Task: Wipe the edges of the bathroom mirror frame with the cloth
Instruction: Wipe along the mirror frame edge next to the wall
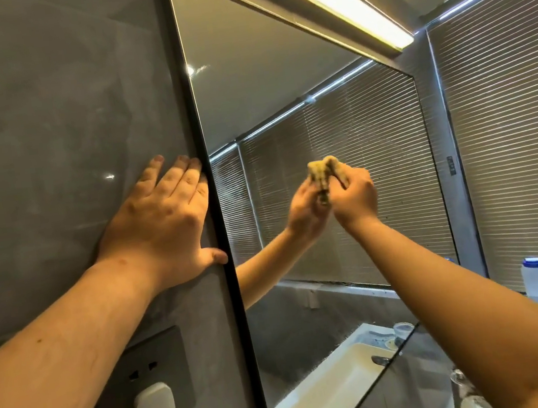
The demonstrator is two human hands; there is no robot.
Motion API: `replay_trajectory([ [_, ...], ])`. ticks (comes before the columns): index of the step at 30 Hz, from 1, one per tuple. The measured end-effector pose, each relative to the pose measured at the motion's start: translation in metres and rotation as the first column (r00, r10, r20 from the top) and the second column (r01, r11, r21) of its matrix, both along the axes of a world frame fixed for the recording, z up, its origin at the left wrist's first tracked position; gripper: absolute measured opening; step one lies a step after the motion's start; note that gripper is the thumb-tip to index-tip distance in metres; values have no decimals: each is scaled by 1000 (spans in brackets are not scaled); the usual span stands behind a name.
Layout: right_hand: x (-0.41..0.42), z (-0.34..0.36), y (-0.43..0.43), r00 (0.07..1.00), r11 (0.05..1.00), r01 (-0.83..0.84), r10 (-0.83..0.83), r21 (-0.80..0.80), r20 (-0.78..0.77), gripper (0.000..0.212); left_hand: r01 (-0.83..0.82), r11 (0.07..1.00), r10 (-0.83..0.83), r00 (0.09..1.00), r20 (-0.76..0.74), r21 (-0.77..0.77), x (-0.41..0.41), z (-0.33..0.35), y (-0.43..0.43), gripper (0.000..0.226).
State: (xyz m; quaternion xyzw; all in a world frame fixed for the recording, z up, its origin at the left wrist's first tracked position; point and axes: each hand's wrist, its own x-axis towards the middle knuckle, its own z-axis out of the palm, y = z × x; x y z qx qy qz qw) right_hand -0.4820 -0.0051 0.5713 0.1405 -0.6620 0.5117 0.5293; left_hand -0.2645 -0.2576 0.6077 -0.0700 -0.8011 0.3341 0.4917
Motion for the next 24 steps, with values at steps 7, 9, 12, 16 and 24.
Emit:
replay_trajectory([
  [7, -30, -42, 25, 961, 982, 24, 29, -187, 276, 39, -8, 1000, 8, 1000, -2, -7, 0, 0, 0, 118],
  [9, -26, -35, 19, 969, 988, 30, 8, -151, 246, 38, -12, 1000, 12, 1000, -3, -10, 0, 0, 0, 119],
  [12, -11, -16, 2, 995, 999, -2, 7, -45, 99, 32, -13, 1000, 13, 1000, -4, -9, 1, -1, 0, 118],
  [16, 42, 13, -35, 966, 992, -57, 83, 111, -244, 36, -6, 1000, 6, 1000, -12, -6, 2, -1, 1, 118],
  [24, 86, -14, -84, 805, 928, 64, 169, 368, -568, 36, 17, 1000, -17, 1000, 4, 24, 4, 0, 1, 117],
])
